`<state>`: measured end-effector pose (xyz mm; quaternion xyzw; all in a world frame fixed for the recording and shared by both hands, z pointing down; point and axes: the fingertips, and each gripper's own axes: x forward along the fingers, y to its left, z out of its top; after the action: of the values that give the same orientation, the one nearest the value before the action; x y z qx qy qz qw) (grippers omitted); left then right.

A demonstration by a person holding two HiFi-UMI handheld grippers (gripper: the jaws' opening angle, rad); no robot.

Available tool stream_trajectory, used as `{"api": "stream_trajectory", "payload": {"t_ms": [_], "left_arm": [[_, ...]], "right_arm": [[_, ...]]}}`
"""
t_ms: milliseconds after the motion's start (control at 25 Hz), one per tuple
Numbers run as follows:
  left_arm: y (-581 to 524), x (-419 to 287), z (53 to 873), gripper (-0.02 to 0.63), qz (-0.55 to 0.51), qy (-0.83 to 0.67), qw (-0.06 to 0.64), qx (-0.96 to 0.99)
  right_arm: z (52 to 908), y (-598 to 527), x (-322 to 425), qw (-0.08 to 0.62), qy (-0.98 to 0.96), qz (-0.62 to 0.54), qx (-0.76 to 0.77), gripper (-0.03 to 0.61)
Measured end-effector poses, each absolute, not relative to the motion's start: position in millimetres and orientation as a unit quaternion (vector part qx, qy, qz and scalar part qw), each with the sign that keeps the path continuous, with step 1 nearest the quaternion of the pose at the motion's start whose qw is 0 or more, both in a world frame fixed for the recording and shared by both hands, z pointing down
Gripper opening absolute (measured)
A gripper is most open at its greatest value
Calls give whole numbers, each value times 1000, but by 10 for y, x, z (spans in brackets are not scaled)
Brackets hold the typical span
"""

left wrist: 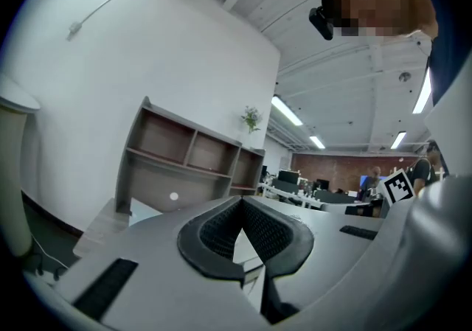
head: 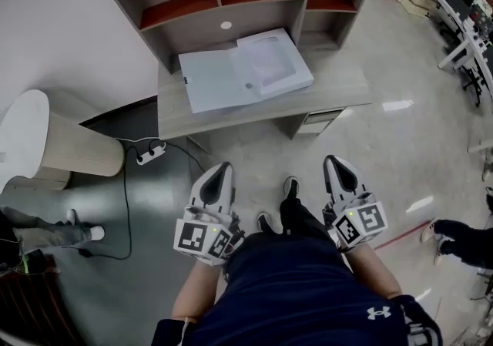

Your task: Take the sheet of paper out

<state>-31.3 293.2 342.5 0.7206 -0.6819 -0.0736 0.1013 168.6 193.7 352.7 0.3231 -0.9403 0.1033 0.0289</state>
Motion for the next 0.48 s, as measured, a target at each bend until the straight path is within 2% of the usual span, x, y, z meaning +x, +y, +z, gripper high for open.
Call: {"api": "stream_trajectory", "payload": {"t_ms": [240, 480], "left_arm": [[2557, -932, 3289, 15, -65, -742, 76, 663], [2003, -1052, 3306, 15, -44, -751, 69, 656]], "right_arm": [[3448, 1294, 1632, 20, -941, 90, 325, 14], [3463, 664, 1580, 22, -943, 87, 319, 14]]}}
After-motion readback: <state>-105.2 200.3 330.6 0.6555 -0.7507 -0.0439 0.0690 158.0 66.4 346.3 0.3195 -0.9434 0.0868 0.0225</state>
